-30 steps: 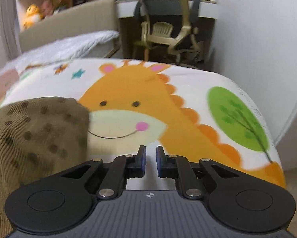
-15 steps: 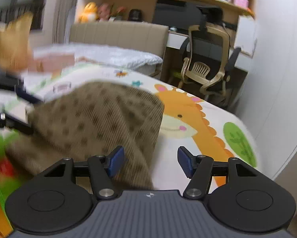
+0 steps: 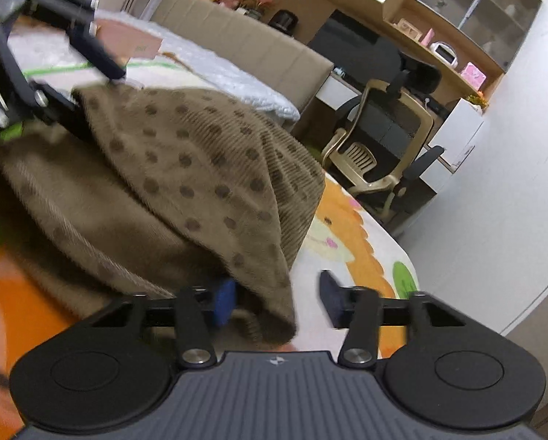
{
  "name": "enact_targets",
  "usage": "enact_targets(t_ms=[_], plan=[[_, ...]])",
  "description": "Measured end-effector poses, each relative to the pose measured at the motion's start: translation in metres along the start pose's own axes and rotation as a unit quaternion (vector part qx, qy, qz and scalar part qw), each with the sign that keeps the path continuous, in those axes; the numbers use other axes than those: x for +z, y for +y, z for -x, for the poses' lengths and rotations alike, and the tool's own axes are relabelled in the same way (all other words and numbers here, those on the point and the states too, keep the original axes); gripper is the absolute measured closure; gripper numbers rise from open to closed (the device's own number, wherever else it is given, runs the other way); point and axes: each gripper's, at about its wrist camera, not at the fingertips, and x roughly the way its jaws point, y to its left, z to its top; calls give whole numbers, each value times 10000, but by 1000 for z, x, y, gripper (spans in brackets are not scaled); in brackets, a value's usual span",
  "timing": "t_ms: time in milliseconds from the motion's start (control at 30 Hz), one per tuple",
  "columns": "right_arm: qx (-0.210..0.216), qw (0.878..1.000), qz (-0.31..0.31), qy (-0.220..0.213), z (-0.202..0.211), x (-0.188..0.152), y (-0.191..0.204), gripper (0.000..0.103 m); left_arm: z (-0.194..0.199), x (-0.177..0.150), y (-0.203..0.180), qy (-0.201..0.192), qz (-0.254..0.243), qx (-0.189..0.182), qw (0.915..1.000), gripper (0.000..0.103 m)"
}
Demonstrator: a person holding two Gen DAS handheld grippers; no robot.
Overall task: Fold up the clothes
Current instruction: 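Fold the held edge over the garment with both grippers and open them, then press the folded garment flat with both open grippers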
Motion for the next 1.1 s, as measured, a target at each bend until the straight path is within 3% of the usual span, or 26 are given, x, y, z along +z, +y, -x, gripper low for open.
enact_targets(t_ms=[33, 133, 233, 400, 500, 567, 633, 700, 733, 800, 967, 1033, 1100], plan=[[-6, 9999, -10, -100, 2, 5, 0, 88, -3, 0, -1, -21, -83, 44, 10000, 52], [-144, 9987, -76, -487, 19, 18, -6, 94, -14, 3, -2, 34, -286, 67, 9996, 85], [-159, 9969, -340, -690, 42, 26, -17, 96, -8, 6, 4, -6, -241, 111, 9996, 93], [110, 9972, -471, -568, 60, 16, -21, 96, 27, 11, 14, -156, 104, -72, 9998, 94], [345, 9963, -620, -489, 63, 6, -23, 91, 34, 1, 11, 56, 330, -452, 9984, 89], [501, 9952, -719, -436, 65, 0, -24, 77, 30, -10, 9, 263, 408, -639, 9968, 85], [657, 9937, -818, -383, 67, -6, -25, 46, 27, -18, 10, 441, 539, -766, 9946, 79], [813, 9919, -917, -329, 69, -13, -26, 36, 26, -21, 21, 500, 926, -869, 9906, 65], [882, 9903, -1007, -381, 65, -7, -29, 33, 26, -20, 31, 455, 1205, -895, 9876, 55], [1017, 9863, -1196, -501, 55, 6, -36, 25, 26, -17, 54, 308, 1884, -931, 9772, 46], [1254, 9768, -1593, -682, 27, 37, -49, 23, -1, -4, 102, 102, 3298, -1013, 9385, 42], [1258, 9776, -1576, -601, 15, 40, -45, 23, -11, -1, 106, 192, 3432, -939, 9344, 43], [1309, 9780, -1525, -560, 12, 36, -40, 18, -8, -1, 99, 225, 3210, -910, 9424, 40]])
